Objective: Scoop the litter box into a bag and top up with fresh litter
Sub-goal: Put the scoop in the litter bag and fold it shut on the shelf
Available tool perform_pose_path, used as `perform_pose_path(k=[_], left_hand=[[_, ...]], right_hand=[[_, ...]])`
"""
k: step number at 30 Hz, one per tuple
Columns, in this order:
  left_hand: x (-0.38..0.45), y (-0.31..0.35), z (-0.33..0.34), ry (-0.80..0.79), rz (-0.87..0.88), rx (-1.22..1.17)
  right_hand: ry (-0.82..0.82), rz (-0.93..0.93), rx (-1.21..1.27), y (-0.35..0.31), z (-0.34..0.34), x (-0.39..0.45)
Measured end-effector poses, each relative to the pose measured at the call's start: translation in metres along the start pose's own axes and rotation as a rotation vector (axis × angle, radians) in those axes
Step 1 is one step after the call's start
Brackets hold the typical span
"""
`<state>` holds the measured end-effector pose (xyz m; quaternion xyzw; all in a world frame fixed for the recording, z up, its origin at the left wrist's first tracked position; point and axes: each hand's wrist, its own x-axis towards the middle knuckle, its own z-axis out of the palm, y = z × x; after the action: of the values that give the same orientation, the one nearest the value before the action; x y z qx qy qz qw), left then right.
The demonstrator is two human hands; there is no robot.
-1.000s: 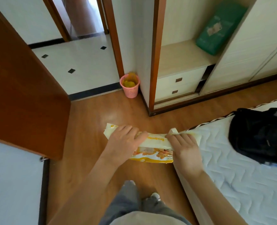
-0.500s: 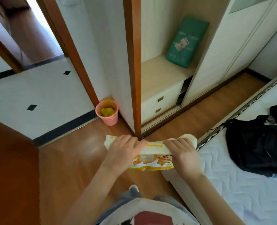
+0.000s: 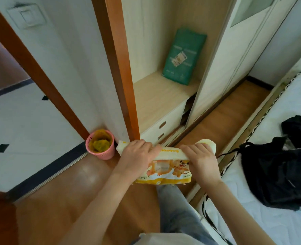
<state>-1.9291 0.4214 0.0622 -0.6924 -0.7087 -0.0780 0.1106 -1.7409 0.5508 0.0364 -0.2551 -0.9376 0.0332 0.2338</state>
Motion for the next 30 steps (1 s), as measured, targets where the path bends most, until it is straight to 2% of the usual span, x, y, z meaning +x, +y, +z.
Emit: perform_pose_path(k=[7,12,18,24,30], left_hand=[[0.1,-0.023,0.061,0.02,-0.059,0.049],[0.171,-0.027,0.096,-0.045,-0.209,0.002],[0.244,-0.035,0.116,-0.125,-0.372,-0.043],[0.286,-0.059,0.123,-0.135,-0.461,0.015],[0.298,-0.096,0.138,-0.165,-0.52,0.017]], right_hand=[[-0.059,-0.043,0.047,0.097,0.048,0.078],[-0.156,-0.145,0.109,0.173,0.073,0.143],[-0.135,-0.318,0.125,0.241,0.089,0.222],[-0.11,-0.45,0.161,0.272,0.119,0.284],[-0.158,-0.532,0.175,0.27,0.149,0.325]])
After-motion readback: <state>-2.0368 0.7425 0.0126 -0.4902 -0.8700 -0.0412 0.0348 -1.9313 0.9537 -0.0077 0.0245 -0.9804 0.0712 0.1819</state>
